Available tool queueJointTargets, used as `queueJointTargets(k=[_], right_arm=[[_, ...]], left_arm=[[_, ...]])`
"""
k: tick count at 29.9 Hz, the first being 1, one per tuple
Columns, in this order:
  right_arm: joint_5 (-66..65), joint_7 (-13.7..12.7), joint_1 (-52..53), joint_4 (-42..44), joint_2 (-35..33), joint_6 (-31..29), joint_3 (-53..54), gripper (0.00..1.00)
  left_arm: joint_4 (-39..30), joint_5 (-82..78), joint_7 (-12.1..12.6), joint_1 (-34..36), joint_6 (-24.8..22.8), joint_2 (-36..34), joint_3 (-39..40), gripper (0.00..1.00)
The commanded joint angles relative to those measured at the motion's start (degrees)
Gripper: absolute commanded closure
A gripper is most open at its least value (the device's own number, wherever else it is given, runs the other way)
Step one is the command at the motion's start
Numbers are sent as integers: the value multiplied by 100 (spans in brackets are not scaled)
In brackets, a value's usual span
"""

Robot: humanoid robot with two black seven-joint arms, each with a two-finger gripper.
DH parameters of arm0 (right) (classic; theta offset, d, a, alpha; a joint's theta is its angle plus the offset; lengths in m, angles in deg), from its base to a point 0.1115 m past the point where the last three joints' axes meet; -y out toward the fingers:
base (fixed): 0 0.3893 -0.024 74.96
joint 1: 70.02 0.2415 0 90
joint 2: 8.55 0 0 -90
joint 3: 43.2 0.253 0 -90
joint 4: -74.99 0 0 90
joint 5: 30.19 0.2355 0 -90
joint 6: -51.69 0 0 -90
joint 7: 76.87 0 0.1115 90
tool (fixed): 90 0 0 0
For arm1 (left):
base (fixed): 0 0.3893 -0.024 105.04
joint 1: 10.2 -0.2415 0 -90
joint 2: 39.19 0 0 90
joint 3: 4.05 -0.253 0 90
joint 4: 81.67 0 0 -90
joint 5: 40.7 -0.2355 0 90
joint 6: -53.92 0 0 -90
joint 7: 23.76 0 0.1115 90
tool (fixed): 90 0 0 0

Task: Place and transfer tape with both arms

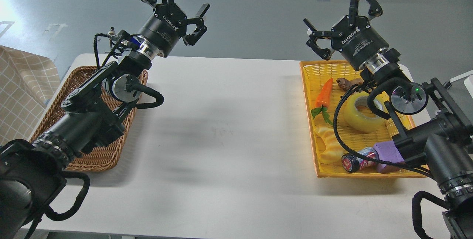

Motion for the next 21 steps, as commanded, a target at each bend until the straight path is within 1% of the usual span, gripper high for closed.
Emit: queueJointTargets(k=[1,7,9,15,21], right_arm=[[-13,0,24,0,-14,0,-16,0],[-645,9,139,-9,-75,0,-402,0],[-1118,8,148,-26,-268,0,-543,0],[-1840,8,235,-35,-602,0,-1000,0],[-2333,8,622,-79,-1121,0,-1913,0]], left_arm=[[0,0,0,0,0,0,0,2],[0,0,0,9,0,-9,0,2],[0,0,0,9,0,-52,9,2],[0,9,0,9,0,-70,9,2],[0,0,9,18,0,-70,9,2]])
